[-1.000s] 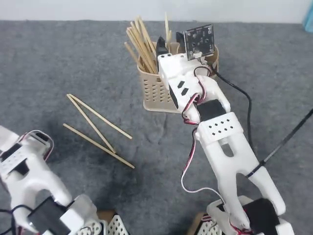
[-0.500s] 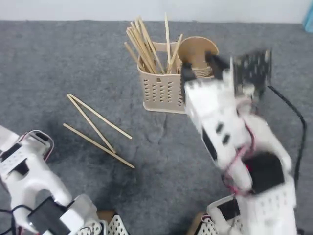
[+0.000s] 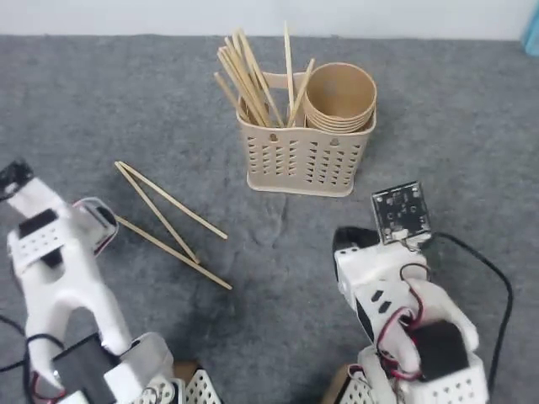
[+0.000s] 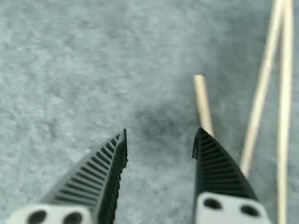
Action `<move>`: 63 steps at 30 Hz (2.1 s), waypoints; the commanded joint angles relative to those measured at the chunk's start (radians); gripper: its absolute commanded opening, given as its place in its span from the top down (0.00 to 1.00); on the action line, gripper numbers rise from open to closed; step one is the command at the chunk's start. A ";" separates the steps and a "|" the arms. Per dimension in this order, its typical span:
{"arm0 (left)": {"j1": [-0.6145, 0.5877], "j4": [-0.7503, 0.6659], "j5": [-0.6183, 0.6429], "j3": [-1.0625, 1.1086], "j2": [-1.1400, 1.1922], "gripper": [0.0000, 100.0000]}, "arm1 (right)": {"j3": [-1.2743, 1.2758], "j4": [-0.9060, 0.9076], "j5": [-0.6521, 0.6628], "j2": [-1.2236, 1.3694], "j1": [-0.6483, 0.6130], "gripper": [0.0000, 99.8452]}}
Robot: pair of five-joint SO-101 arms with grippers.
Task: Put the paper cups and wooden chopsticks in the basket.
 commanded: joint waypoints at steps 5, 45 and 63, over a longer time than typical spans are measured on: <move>0.075 0.026 0.095 -0.104 0.003 0.78 | 0.287 -0.197 0.057 -0.022 0.048 0.99; 0.123 0.026 0.164 -0.519 0.563 0.90 | 0.585 -0.390 0.064 -0.031 -0.008 0.99; 0.170 0.212 0.164 -0.647 0.609 0.99 | 0.586 -0.390 0.121 -0.031 -0.005 0.99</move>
